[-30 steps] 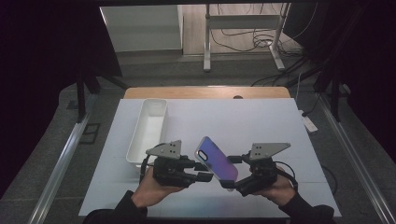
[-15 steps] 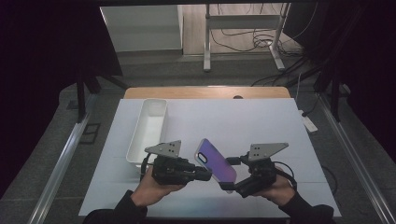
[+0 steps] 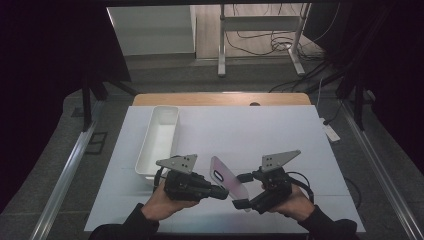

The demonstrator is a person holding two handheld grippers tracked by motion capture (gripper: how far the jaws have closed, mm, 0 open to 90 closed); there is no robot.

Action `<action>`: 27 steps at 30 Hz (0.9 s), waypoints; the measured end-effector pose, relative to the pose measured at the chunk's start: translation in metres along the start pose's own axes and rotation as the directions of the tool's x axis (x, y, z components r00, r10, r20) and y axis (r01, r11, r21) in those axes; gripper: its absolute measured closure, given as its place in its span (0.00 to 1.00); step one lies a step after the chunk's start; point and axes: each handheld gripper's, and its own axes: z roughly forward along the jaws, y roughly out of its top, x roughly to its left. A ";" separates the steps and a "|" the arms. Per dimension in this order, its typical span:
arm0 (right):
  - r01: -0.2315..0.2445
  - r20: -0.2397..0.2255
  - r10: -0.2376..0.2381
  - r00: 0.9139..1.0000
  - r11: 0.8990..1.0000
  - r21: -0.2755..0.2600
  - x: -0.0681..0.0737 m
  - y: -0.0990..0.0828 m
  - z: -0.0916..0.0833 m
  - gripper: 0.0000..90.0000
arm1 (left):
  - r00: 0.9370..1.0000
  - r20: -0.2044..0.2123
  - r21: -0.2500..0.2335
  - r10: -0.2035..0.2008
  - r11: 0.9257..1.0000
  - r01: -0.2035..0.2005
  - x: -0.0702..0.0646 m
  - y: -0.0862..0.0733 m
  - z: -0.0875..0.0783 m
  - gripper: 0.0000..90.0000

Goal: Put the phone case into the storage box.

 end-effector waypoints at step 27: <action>-0.004 0.191 -0.016 0.982 0.995 0.102 -0.004 -0.005 0.001 0.03 | 0.987 -0.161 0.098 -0.019 0.995 0.035 0.004 0.004 -0.006 0.98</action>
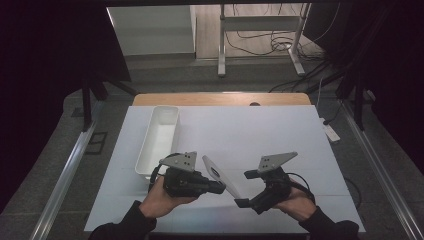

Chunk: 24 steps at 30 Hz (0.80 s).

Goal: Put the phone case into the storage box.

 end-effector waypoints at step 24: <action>-0.057 0.215 0.057 0.975 0.998 -0.009 -0.010 -0.020 -0.025 0.00 | 0.979 -0.204 0.061 -0.012 0.998 0.025 0.020 0.003 -0.016 0.98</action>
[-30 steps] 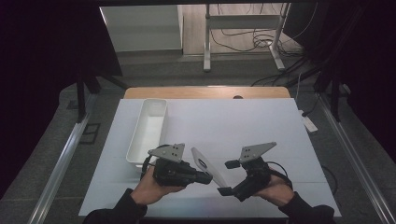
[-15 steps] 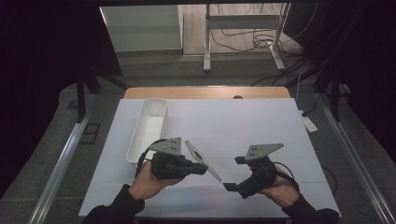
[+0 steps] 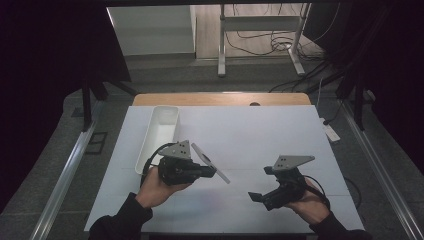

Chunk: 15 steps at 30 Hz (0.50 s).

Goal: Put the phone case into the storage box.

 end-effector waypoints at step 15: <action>-0.009 0.099 0.009 0.995 1.000 0.001 -0.007 -0.015 -0.011 0.00 | 0.995 -0.100 0.019 -0.013 1.000 0.015 0.012 0.003 -0.008 0.98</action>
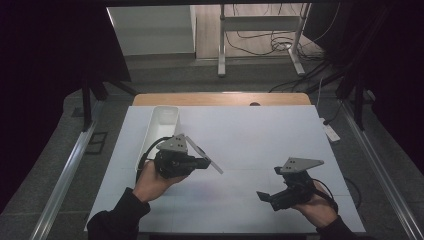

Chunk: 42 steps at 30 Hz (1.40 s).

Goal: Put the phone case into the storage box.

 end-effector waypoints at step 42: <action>-0.103 0.168 0.102 0.980 0.995 -0.003 -0.026 -0.047 -0.038 0.00 | 0.974 -0.218 0.044 -0.053 0.997 0.064 0.051 0.009 -0.031 0.98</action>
